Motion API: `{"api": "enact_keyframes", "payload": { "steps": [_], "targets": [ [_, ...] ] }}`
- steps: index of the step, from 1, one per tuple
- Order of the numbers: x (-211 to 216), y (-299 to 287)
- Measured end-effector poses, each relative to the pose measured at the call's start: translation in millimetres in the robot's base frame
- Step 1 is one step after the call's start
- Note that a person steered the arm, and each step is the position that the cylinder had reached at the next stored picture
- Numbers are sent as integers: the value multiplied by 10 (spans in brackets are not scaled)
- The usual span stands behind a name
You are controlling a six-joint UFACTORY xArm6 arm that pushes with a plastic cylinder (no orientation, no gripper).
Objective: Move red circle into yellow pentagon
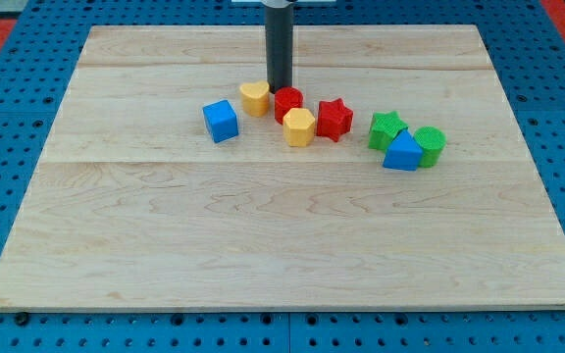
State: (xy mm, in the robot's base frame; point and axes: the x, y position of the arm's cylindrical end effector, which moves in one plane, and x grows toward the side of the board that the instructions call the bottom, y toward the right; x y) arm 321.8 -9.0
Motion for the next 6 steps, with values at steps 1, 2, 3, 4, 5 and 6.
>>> {"api": "enact_keyframes", "payload": {
  "steps": [1, 2, 3, 4, 5, 6],
  "targets": [
    [-15, 151],
    [-61, 465],
    [38, 507],
    [64, 460],
    [79, 403],
    [79, 273]
  ]
}}
